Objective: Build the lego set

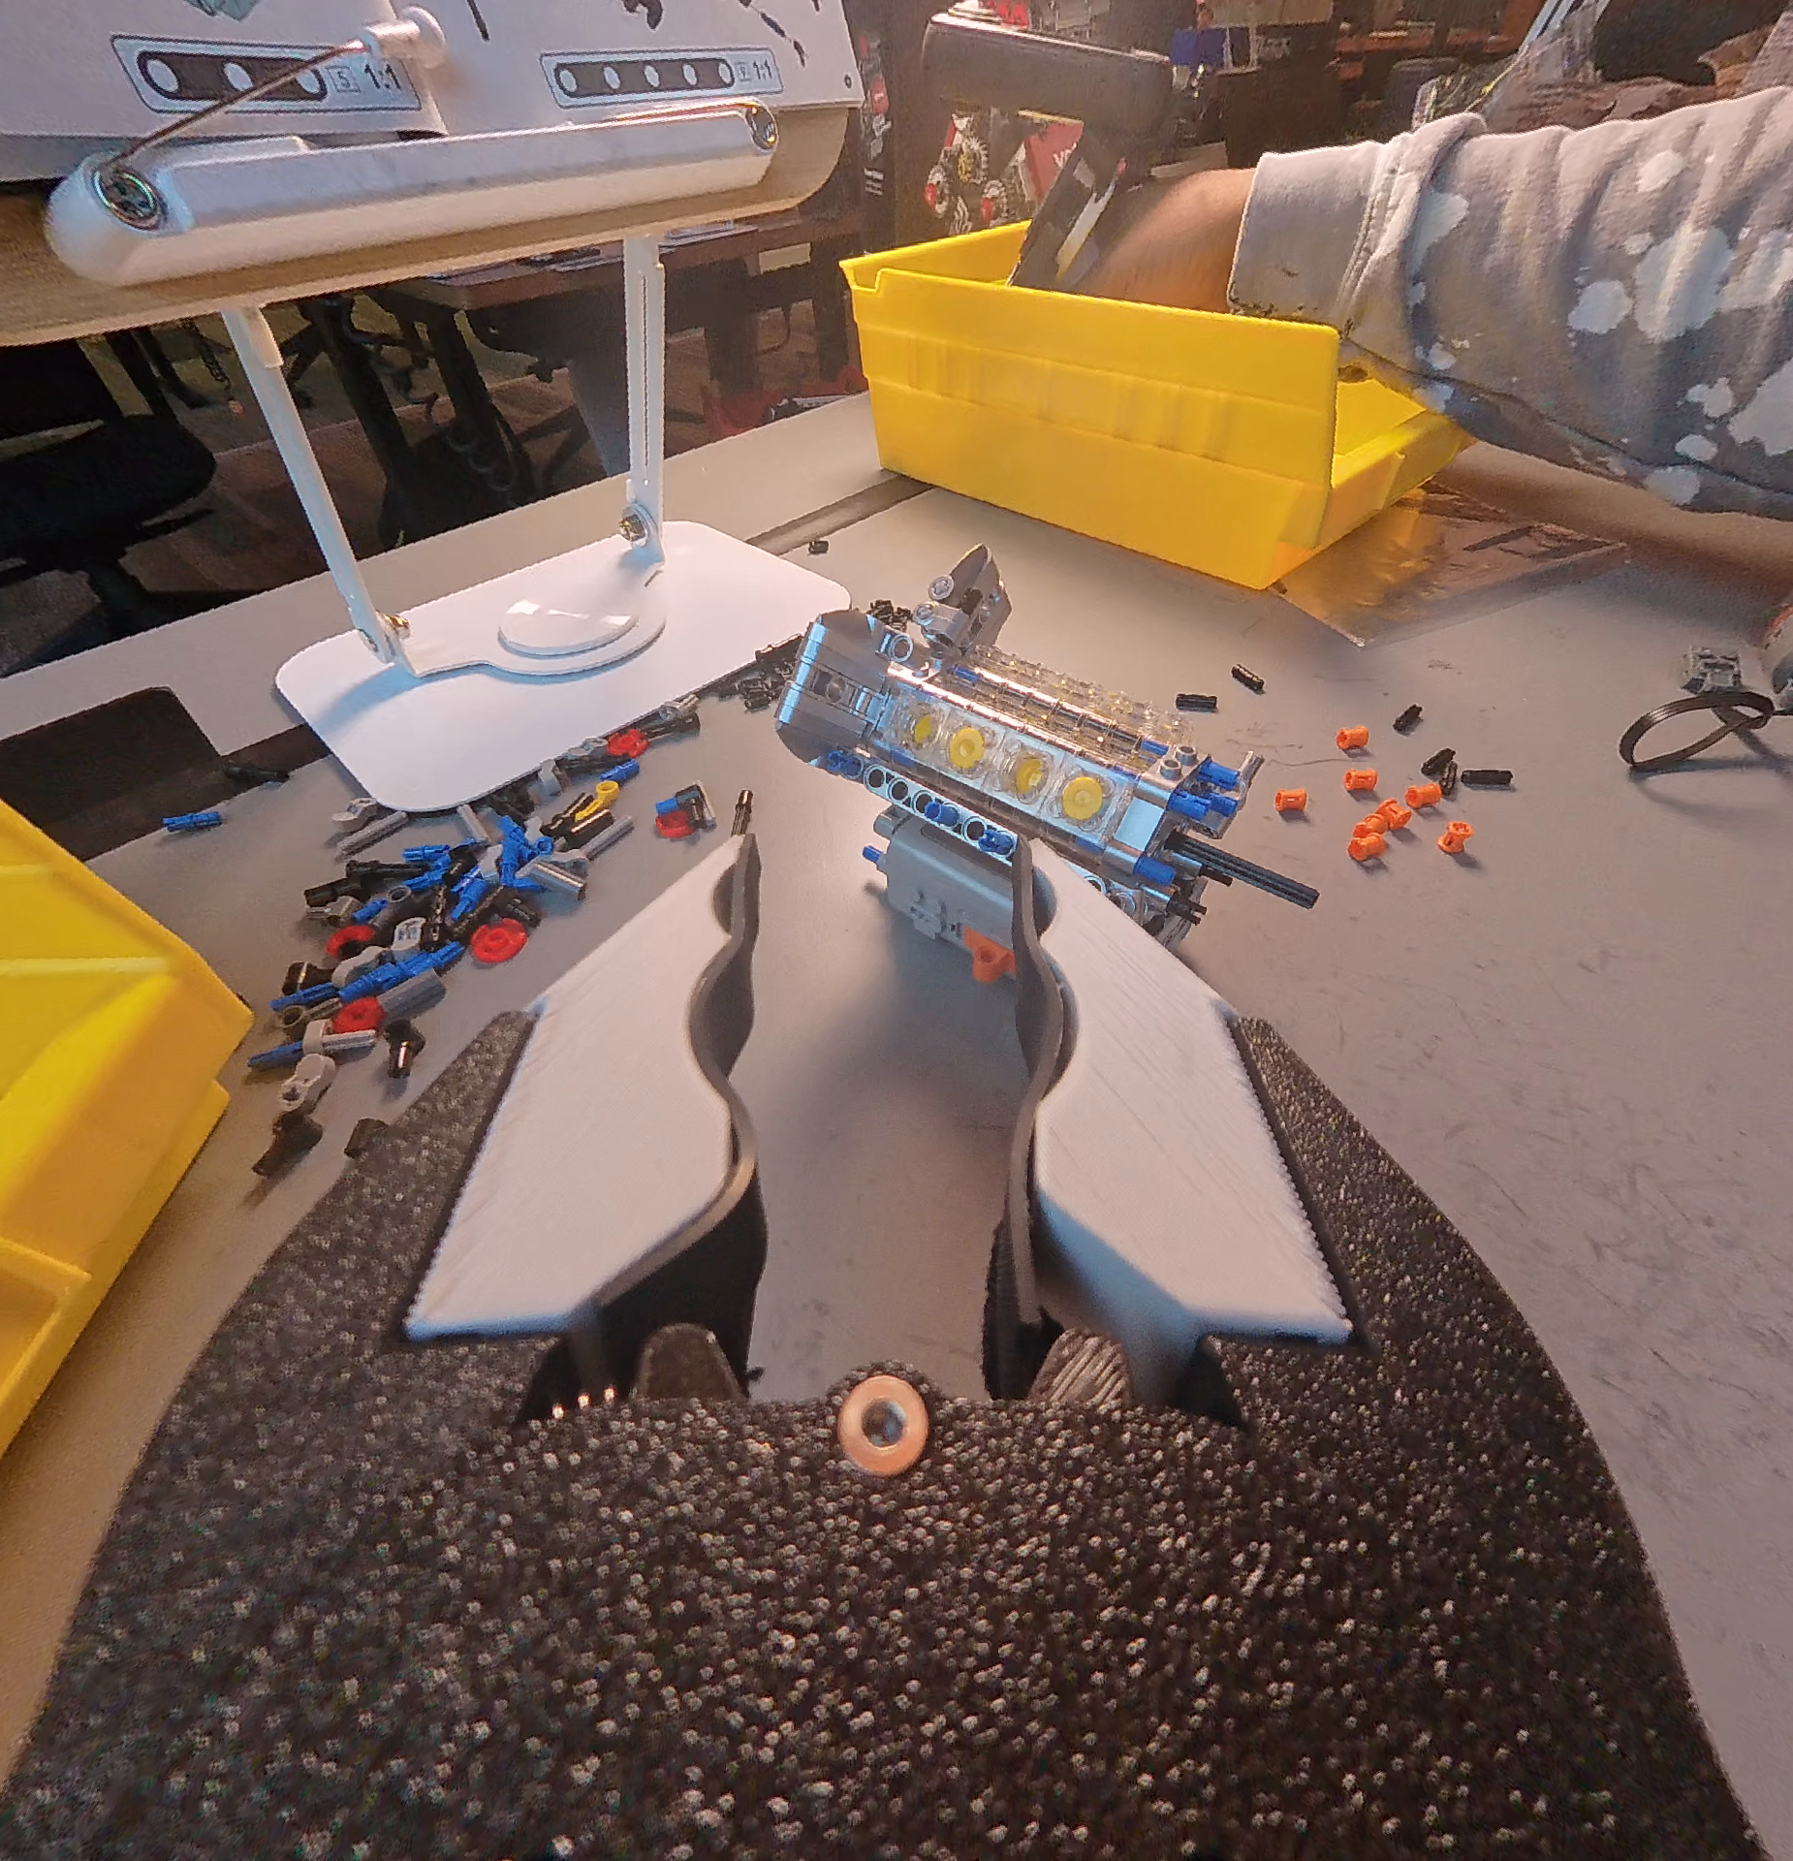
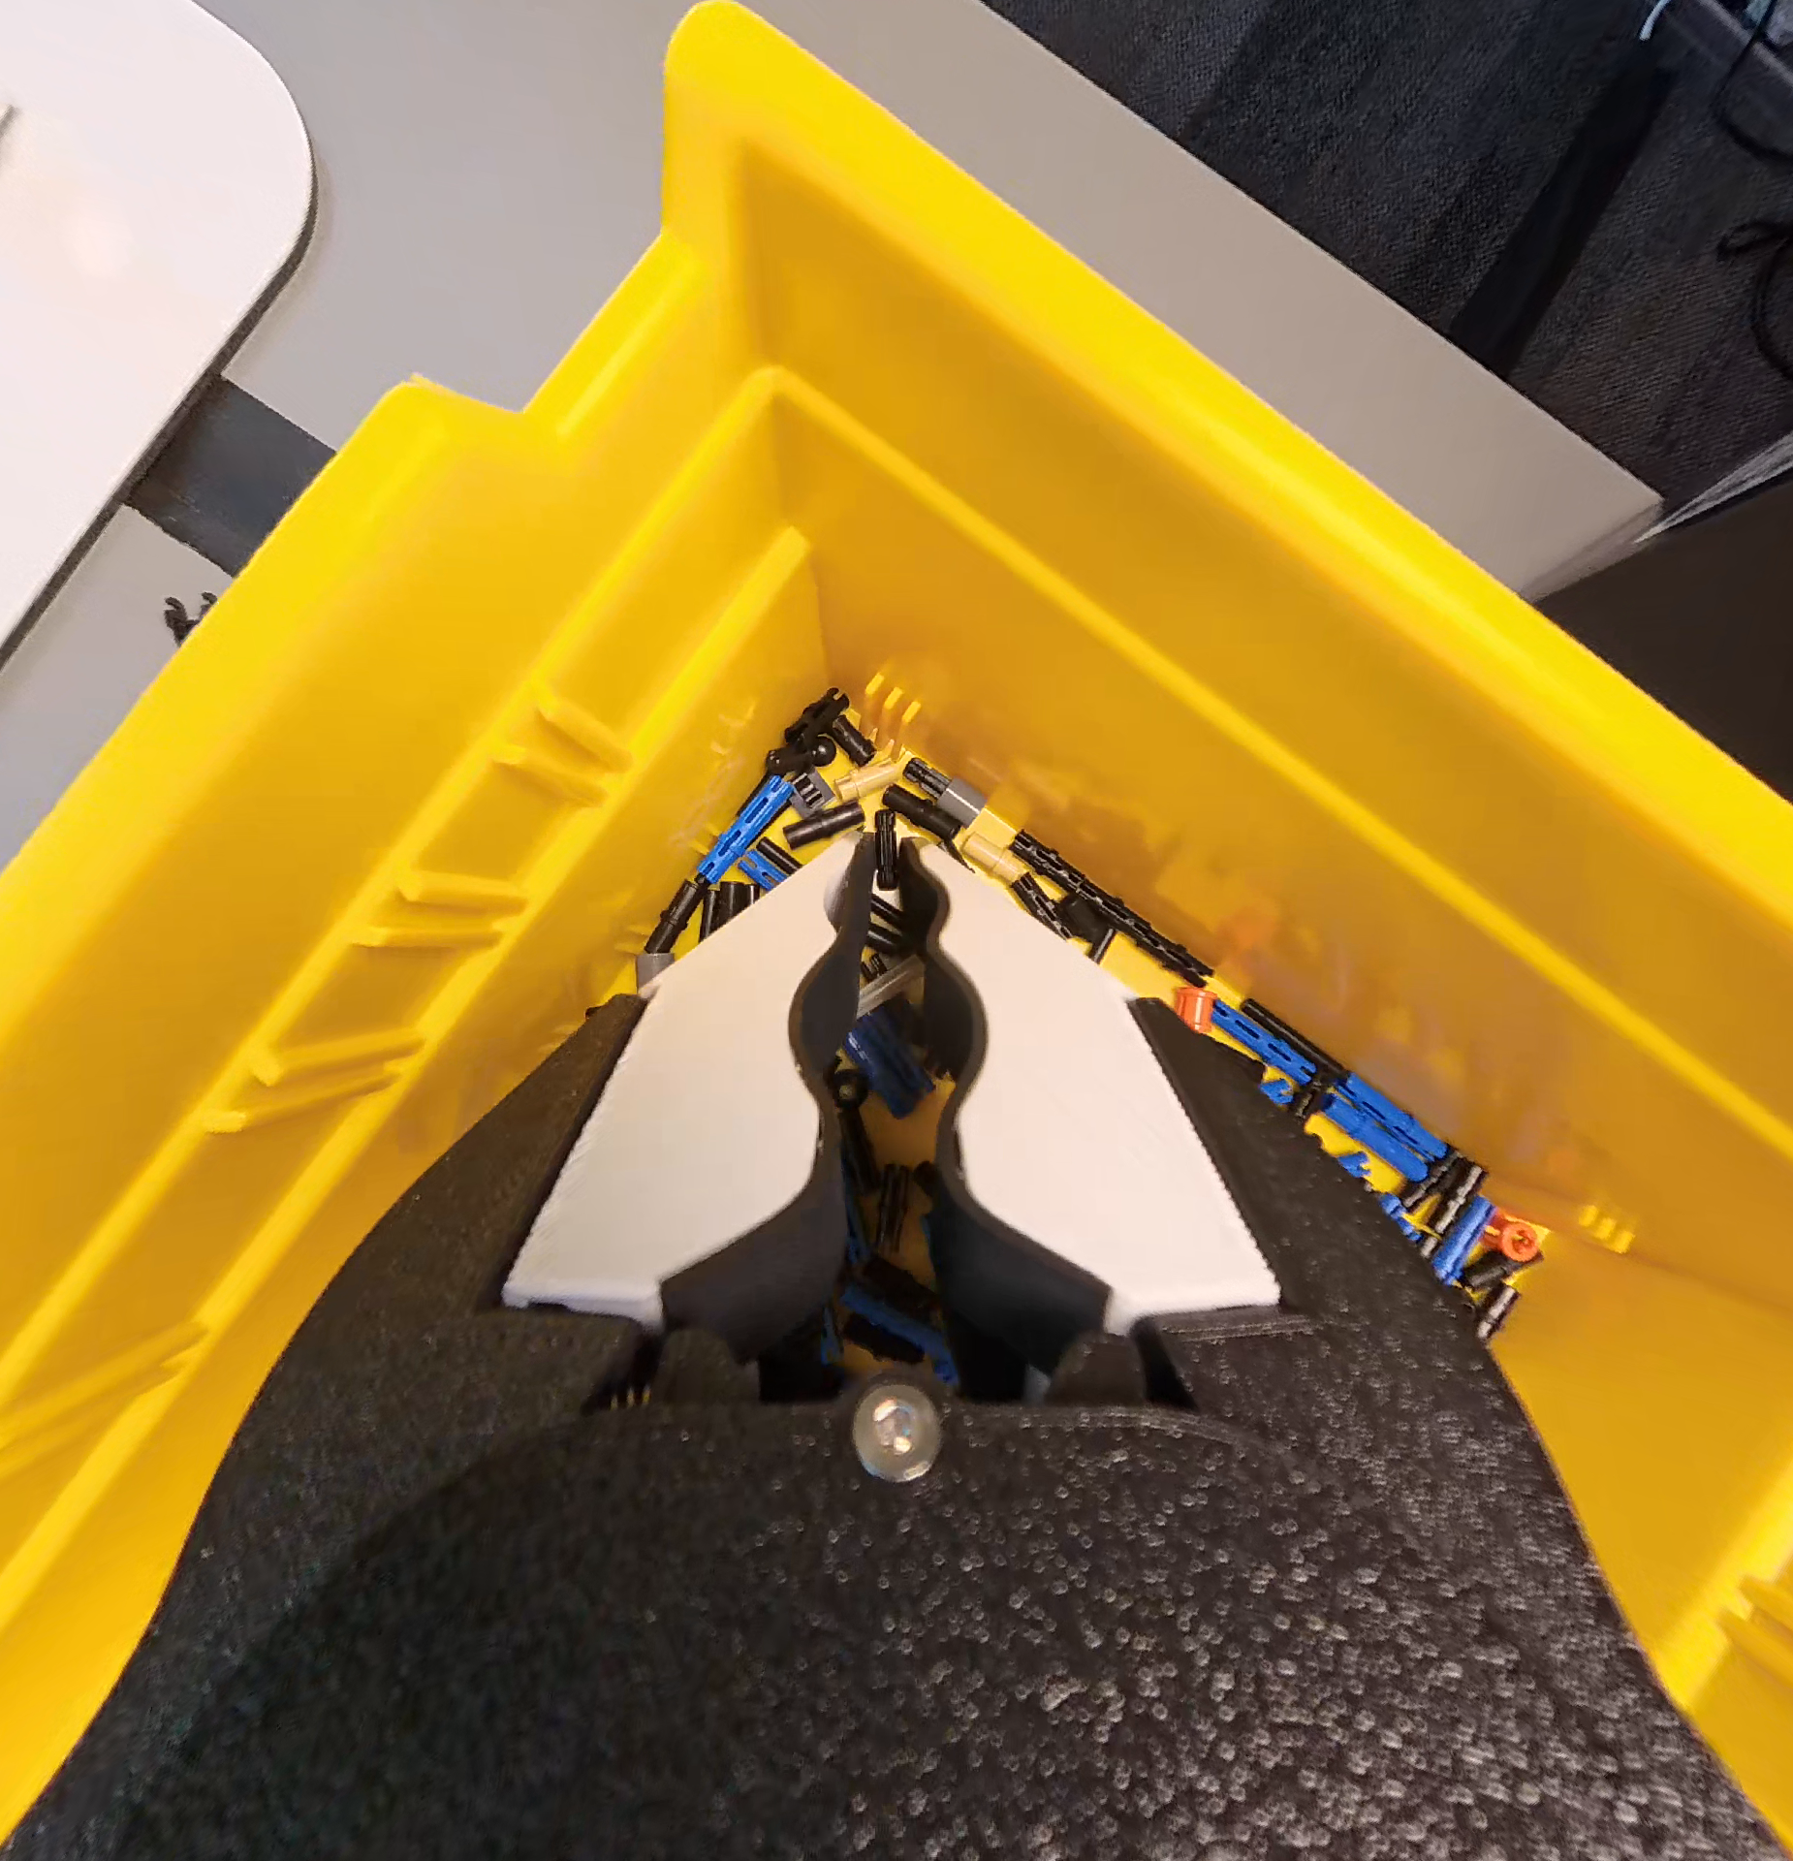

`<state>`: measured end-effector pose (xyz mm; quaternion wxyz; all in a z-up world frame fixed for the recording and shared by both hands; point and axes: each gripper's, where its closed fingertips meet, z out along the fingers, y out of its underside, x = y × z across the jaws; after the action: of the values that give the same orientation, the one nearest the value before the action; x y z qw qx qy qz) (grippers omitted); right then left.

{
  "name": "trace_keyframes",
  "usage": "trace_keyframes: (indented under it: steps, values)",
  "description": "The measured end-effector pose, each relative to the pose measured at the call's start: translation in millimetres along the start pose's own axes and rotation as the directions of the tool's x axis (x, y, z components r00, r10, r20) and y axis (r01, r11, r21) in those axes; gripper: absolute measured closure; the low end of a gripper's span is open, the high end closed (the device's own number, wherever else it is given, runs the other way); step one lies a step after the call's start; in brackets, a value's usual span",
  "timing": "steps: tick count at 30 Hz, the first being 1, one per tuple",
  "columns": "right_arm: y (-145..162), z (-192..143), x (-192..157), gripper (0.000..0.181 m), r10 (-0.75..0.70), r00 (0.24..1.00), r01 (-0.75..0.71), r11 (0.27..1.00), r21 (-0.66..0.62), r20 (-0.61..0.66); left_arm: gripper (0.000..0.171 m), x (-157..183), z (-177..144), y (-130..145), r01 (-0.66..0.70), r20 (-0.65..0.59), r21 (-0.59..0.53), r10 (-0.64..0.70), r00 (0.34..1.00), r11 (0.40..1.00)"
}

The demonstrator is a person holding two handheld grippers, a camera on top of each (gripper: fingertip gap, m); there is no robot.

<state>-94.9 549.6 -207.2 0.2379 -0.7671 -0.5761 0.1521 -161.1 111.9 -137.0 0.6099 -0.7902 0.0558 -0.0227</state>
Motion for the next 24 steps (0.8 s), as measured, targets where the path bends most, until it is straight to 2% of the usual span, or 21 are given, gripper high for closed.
trace_keyframes:
  steps: [5,10,12,15,17,20,22,24]
  values:
    - [-0.1,0.4,0.0,0.177,-0.007,1.0,0.007,1.0,0.0,-0.006,0.123,-0.6,0.3,-0.1,-0.002,0.0,0.0,0.002,1.0,1.0]
    - [1.6,-3.9,3.6,0.179,-0.085,0.994,0.086,0.996,0.013,-0.062,0.123,-1.2,0.5,-0.4,-0.004,0.0,0.003,0.004,1.0,1.0]
    - [-5.7,-23.5,2.3,0.179,-0.065,0.996,0.071,0.994,0.085,-0.061,0.123,-0.6,0.3,-0.7,-0.009,-0.002,0.006,0.009,1.0,1.0]
    - [-23.8,-84.7,-10.9,0.179,-0.048,0.998,0.059,0.961,0.269,-0.047,0.123,1.6,-1.5,-2.5,-0.013,-0.019,0.021,0.013,1.0,1.0]
    - [-27.7,-136.7,-38.9,0.178,-0.086,0.996,0.09,0.917,0.388,-0.027,0.123,3.1,-2.4,-3.5,-0.007,-0.037,0.029,0.008,0.999,1.0]
    - [-9.0,-205.3,-104.6,0.178,-0.179,0.984,0.154,0.849,0.505,0.002,0.123,8.1,-2.1,-3.1,-0.01,-0.078,0.026,0.012,0.997,1.0]
    - [17.6,-228.0,-149.9,0.178,-0.238,0.971,0.198,0.833,0.516,0.011,0.123,14.3,-1.3,-1.7,-0.024,-0.118,0.017,0.026,0.993,1.0]
    - [50.0,-226.6,-192.5,0.178,-0.289,0.957,0.235,0.843,0.484,0.038,0.123,19.2,-0.6,-0.3,-0.044,-0.142,0.011,0.045,0.989,0.999]
